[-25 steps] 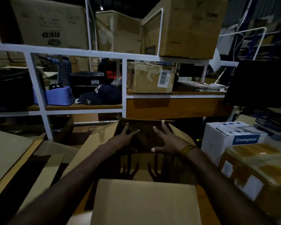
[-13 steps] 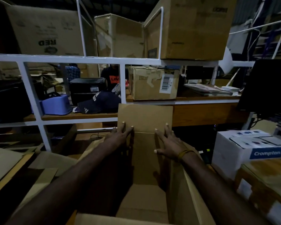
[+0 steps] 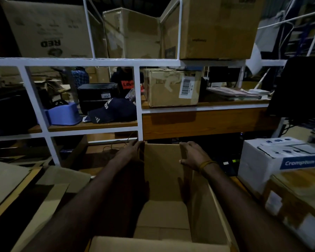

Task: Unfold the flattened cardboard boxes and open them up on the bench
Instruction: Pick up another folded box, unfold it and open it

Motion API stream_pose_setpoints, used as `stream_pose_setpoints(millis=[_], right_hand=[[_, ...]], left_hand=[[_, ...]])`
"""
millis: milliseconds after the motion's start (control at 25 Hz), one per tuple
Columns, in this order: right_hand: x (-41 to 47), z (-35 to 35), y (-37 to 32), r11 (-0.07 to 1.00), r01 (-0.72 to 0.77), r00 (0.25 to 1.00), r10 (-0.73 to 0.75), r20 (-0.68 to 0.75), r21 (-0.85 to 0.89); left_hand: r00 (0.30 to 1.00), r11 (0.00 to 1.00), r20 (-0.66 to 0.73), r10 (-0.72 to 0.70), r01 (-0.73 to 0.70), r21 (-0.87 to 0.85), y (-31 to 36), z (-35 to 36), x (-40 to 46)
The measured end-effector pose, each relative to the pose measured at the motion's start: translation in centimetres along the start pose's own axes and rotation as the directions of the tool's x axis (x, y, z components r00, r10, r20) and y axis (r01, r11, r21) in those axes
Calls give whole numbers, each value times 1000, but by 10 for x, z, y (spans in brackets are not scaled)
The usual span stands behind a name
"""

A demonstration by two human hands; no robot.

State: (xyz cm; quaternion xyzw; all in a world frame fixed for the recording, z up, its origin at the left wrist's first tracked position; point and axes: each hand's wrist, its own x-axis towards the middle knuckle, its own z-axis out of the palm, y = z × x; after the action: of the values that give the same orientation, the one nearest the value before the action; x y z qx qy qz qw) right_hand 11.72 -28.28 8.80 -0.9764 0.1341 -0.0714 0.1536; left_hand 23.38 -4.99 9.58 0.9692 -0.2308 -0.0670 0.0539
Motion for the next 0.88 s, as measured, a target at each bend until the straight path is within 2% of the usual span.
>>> stream_pose_setpoints(millis=[120,280,640,760,880], right_hand=[[-10,-4,0,999,-14,999,12,44,50],[-35,-6,-4,997,-62,989,68,134,-49],[-129,-11,-18,992,-115,988,119,99,-50],[-158,-17,-31,984,-176,974,178,137,-33],[-190,-21,-44,968,-241,962,228,147,74]], left_hand=[[999,999,11,37,-37,27,-3,2,-5],[997,997,-3,75,-75,16,-16,4,-21],[998,997,-11,68,-69,-45,-14,19,-80],[995,986,-48,87,-93,-139,-8,22,-122],[995,939,-75,66,-88,-332,-6,27,-163]])
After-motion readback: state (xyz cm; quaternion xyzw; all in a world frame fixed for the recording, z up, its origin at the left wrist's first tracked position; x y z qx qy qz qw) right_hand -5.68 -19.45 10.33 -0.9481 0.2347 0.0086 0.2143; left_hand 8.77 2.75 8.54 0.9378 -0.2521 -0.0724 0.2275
